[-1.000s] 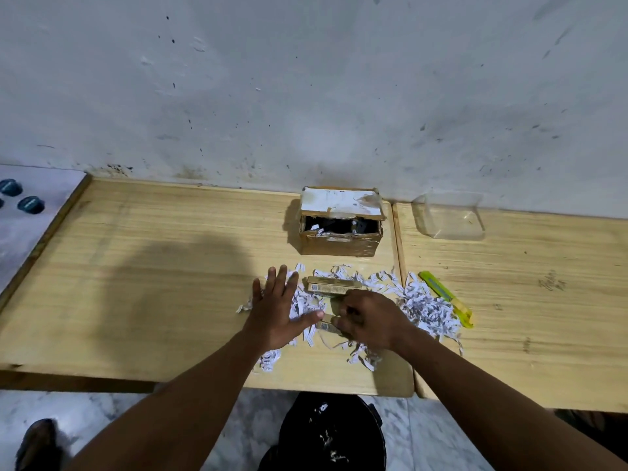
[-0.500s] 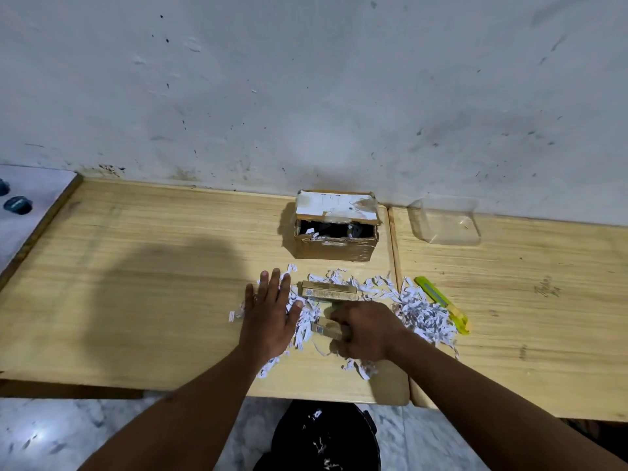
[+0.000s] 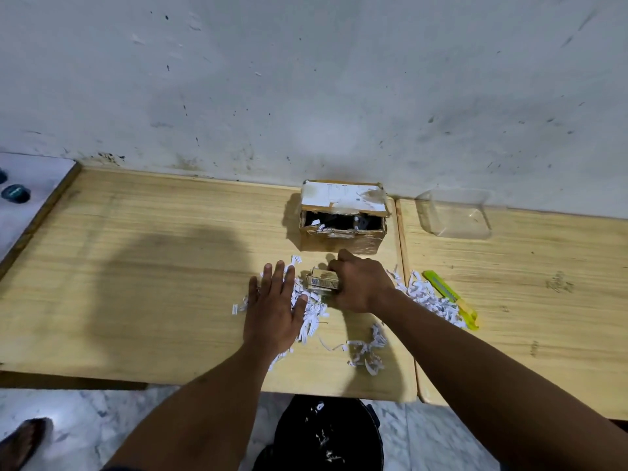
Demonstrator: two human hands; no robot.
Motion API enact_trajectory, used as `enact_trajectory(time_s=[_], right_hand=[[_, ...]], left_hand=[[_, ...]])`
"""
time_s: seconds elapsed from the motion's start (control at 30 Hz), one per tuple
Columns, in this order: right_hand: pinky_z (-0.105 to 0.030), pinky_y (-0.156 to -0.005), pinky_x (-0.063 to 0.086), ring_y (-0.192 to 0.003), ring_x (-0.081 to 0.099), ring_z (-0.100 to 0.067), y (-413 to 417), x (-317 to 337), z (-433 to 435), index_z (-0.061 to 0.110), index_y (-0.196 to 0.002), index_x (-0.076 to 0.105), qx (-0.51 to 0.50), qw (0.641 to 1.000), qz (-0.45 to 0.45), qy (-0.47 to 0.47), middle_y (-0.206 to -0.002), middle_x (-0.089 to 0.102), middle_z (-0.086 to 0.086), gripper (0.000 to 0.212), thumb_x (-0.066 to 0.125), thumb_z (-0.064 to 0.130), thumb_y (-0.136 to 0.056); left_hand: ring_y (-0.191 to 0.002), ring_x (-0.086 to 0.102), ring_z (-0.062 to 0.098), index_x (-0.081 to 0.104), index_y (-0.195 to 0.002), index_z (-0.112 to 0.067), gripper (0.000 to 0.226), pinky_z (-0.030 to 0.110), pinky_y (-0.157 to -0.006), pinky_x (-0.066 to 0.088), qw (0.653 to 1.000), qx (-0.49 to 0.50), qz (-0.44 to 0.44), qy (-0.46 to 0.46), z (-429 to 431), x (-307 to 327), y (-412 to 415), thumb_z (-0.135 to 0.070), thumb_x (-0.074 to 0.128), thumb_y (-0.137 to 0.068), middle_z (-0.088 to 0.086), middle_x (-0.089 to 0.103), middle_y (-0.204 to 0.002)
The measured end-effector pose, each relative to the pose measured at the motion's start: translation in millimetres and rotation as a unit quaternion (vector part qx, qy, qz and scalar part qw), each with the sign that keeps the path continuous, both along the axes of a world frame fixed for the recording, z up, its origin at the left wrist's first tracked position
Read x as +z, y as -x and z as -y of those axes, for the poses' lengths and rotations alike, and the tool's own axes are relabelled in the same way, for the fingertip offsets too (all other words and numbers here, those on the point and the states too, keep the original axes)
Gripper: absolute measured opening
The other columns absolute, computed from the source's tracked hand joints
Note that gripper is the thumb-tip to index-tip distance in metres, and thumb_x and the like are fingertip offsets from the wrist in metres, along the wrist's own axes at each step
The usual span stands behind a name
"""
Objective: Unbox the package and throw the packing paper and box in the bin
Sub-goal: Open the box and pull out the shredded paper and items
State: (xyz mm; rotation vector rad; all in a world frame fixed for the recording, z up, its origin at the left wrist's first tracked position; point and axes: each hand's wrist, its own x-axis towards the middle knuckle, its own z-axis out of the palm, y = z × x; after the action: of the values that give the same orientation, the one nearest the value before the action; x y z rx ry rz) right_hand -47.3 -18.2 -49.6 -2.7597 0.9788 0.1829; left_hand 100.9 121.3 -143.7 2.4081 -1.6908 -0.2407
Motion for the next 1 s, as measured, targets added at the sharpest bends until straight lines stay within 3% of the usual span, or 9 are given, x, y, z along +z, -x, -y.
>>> enact_trajectory(time_s=[0.2,0.43,0.57,0.63,0.73,0.83,0.93,1.0], right_hand=[[-0.031,-0.069,0.046,-0.093,0.066,-0.027,2.1,4.2,5.5,0.023,-0.108,0.066,0.016,0.999,0.016,0.023,-0.101,0.070,0.000,0.044,0.065,0.052,-0.075],[-0.034,-0.083,0.049,-0.101,0.058,-0.026,16.5,13.3,15.9,0.014,-0.124,0.053,0.007,0.989,0.094,-0.114,-0.117,0.057,-0.009,0.044,0.066,0.024,-0.084],[-0.028,-0.070,0.039,-0.093,0.061,-0.029,21.4,16.8,16.8,0.016,-0.111,0.057,0.005,0.985,0.115,-0.131,-0.103,0.066,-0.008,0.028,0.066,0.020,-0.084],[-0.028,-0.068,0.041,-0.090,0.063,-0.028,29.4,18.6,19.1,0.018,-0.117,0.057,-0.007,0.983,0.137,-0.124,-0.102,0.070,-0.007,0.034,0.066,0.021,-0.084],[-0.034,-0.076,0.053,-0.088,0.066,-0.024,54.7,21.4,31.0,0.026,-0.130,0.055,-0.071,0.969,0.209,-0.115,-0.105,0.071,-0.002,0.049,0.070,0.022,-0.083],[-0.030,-0.074,0.052,-0.087,0.067,-0.025,99.3,23.6,48.6,0.029,-0.127,0.057,-0.195,0.946,0.253,-0.058,-0.105,0.072,-0.001,0.045,0.071,0.022,-0.084],[-0.035,-0.072,0.049,-0.095,0.066,-0.036,158.6,17.3,61.5,0.023,-0.122,0.059,-0.294,0.930,0.212,0.053,-0.107,0.071,-0.008,0.041,0.069,0.017,-0.083],[-0.039,-0.072,0.047,-0.097,0.064,-0.039,193.9,11.0,63.1,0.022,-0.117,0.060,-0.353,0.922,0.139,0.074,-0.108,0.069,-0.011,0.035,0.066,0.018,-0.083]], left_hand=[[-0.152,-0.007,0.023,0.012,-0.157,-0.021,0.065,0.048,-0.122,0.000,1.000,0.000,-0.004,-0.004,0.4,0.3,0.1,-0.054,0.018,-0.101,0.001,0.003,-0.166],[-0.152,-0.006,0.023,0.012,-0.157,-0.020,0.066,0.050,-0.122,0.004,1.000,-0.001,-0.006,-0.003,0.9,2.3,1.5,-0.054,0.016,-0.101,0.002,0.005,-0.165],[-0.152,-0.004,0.024,0.014,-0.157,-0.020,0.066,0.050,-0.122,0.005,1.000,-0.001,-0.002,-0.002,0.2,0.3,1.0,-0.054,0.018,-0.101,0.002,0.007,-0.165],[-0.152,-0.003,0.024,0.015,-0.156,-0.020,0.066,0.050,-0.122,0.005,1.000,-0.001,-0.002,-0.003,0.0,0.4,0.5,-0.054,0.019,-0.100,0.002,0.007,-0.165],[-0.152,-0.001,0.025,0.017,-0.156,-0.020,0.066,0.050,-0.122,0.008,1.000,-0.001,-0.002,-0.009,0.9,0.7,-0.6,-0.055,0.020,-0.100,0.001,0.008,-0.165],[-0.152,0.001,0.026,0.017,-0.156,-0.020,0.067,0.050,-0.121,0.009,1.000,0.000,0.005,-0.017,1.2,-0.1,-1.7,-0.055,0.019,-0.099,0.001,0.010,-0.165],[-0.152,0.006,0.028,0.021,-0.155,-0.019,0.067,0.052,-0.121,0.011,1.000,-0.003,-0.001,-0.010,1.3,0.5,-1.6,-0.055,0.023,-0.098,0.003,0.015,-0.164],[-0.152,0.007,0.029,0.021,-0.155,-0.019,0.068,0.052,-0.120,0.012,1.000,-0.004,0.005,-0.011,1.8,1.6,-1.3,-0.056,0.021,-0.098,0.004,0.016,-0.164]])
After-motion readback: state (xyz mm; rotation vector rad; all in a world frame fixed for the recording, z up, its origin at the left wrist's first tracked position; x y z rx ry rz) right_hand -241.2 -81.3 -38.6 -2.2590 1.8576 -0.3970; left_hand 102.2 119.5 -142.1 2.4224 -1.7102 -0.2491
